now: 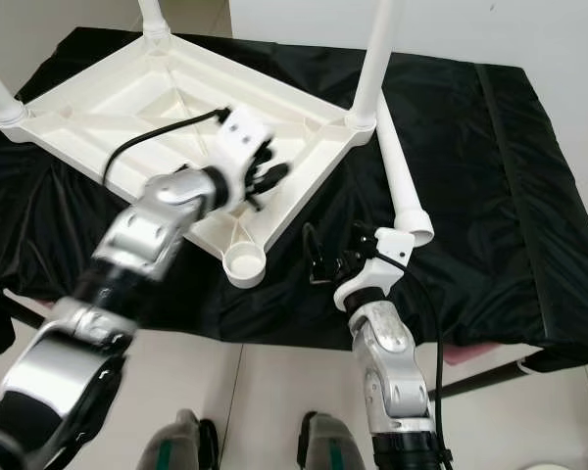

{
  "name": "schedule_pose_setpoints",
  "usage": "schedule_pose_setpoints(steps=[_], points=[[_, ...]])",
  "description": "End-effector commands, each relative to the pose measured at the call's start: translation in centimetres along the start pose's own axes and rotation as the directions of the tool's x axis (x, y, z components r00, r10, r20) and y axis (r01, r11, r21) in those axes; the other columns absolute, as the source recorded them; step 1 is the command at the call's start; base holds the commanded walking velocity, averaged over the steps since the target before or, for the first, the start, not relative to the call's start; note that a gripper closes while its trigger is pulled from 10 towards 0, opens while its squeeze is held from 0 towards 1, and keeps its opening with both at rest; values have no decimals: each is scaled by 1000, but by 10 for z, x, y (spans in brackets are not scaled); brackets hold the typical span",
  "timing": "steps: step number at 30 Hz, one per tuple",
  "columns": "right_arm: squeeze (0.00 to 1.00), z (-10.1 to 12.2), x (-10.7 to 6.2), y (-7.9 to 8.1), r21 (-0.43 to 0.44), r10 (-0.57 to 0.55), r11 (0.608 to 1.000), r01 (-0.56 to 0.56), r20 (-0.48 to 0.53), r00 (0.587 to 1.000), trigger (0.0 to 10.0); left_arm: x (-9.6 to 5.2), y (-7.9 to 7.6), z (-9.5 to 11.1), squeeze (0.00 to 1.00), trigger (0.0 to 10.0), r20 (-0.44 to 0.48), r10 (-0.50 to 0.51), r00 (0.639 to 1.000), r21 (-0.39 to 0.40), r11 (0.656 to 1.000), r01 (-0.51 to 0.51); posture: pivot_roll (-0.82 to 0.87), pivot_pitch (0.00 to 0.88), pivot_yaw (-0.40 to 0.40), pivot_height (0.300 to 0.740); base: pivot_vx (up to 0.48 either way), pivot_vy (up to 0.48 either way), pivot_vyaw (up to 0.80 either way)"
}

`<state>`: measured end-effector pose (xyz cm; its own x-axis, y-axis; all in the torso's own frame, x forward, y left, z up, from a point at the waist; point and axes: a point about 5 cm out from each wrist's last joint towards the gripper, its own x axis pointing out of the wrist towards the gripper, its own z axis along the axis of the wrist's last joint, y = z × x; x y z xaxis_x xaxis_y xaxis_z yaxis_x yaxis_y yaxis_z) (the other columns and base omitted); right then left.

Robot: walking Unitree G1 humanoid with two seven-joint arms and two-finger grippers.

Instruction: Building children table

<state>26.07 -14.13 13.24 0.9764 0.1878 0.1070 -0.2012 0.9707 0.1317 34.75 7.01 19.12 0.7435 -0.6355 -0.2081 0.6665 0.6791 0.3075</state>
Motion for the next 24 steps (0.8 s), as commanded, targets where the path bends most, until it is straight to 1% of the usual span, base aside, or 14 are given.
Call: schedule_pose_setpoints(steps=[1, 2, 4, 6, 7, 8, 9, 11, 12, 15, 18, 21, 22, 24], points=[[0, -2, 0, -2, -5, -9, 1000, 9, -4, 1000, 10000, -4, -2, -4, 0, 10000, -29, -8, 1000, 16, 1000, 9, -79, 78, 14, 740, 0, 0, 0], [0, -2, 0, -2, -8, -7, 1000, 7, -4, 1000, 10000, -9, 0, -8, 0, 10000, -39, -4, 999, 13, 1000, 4, -73, 74, 7, 740, 0, 0, 0], [0, -1, 0, -3, -10, -5, 1000, 5, -4, 1000, 10000, -12, 0, -11, 0, 10000, -44, -2, 999, 11, 1000, 3, -73, 74, 7, 740, 0, 0, 0], [0, -1, 0, -3, -27, 30, 999, -30, -5, 1000, 10000, -25, 3, -21, 0, 10000, -63, -1, 998, -6, 1000, 0, -65, 65, -3, 740, 0, 0, 0], [0, -1, 0, -3, -27, 30, 999, -30, -5, 1000, 10000, -25, 3, -21, 0, 10000, -63, -1, 998, -6, 1000, 0, -65, 65, -3, 740, 0, 0, 0], [0, 0, 0, -4, -32, 44, 998, -44, -7, 999, 10000, -30, 3, -25, 0, 10000, -63, -2, 998, -3, 1000, 2, -64, 64, -4, 740, 0, 0, 0], [0, 1, 1, -5, -45, 68, 997, -68, -10, 998, 10000, -36, 3, -29, 0, 10000, -80, -15, 997, -15, 1000, 14, -61, 63, -7, 740, 0, 0, 0], [0, 1, 1, -6, -53, 82, 995, -82, -12, 997, 10000, -40, 2, -32, 0, 10000, -91, -26, 996, -23, 999, 24, -61, 63, -7, 740, 0, 0, 0], [0, 2, 0, -7, -62, 93, 994, -93, -15, 996, 10000, -46, 0, -33, 0, 10000, -101, -45, 994, -24, 999, 43, -57, 59, -12, 740, 0, 0, 0], [0, 2, 1, -15, -84, 99, 991, -100, -25, 995, 10000, -59, -4, -37, 0, 10000, -143, -104, 984, 6, 994, 106, -53, 58, -17, 740, 0, 0, 0], [0, 3, 2, -17, -90, 103, 990, -105, -25, 994, 10000, -62, -2, -42, 0, 10000, -182, -106, 978, 43, 992, 116, -51, 53, -20, 740, 0, 0, 0], [0, 3, 2, -17, -92, 106, 990, -108, -25, 994, 10000, -61, -1, -44, 0, 10000, -197, -98, 976, 58, 992, 111, -51, 53, -20, 740, 0, 0, 0], [0, 3, 3, -16, -92, 110, 989, -112, -24, 994, 10000, -58, 0, -45, 0, 10000, -206, -87, 975, 82, 991, 106, -53, 47, -18, 740, 0, 0, 0], [0, 4, 3, -15, -93, 113, 989, -115, -23, 993, 10000, -54, -2, -44, 0, 10000, -205, -87, 975, 89, 990, 107, -59, 44, -15, 740, 0, 0, 0]])
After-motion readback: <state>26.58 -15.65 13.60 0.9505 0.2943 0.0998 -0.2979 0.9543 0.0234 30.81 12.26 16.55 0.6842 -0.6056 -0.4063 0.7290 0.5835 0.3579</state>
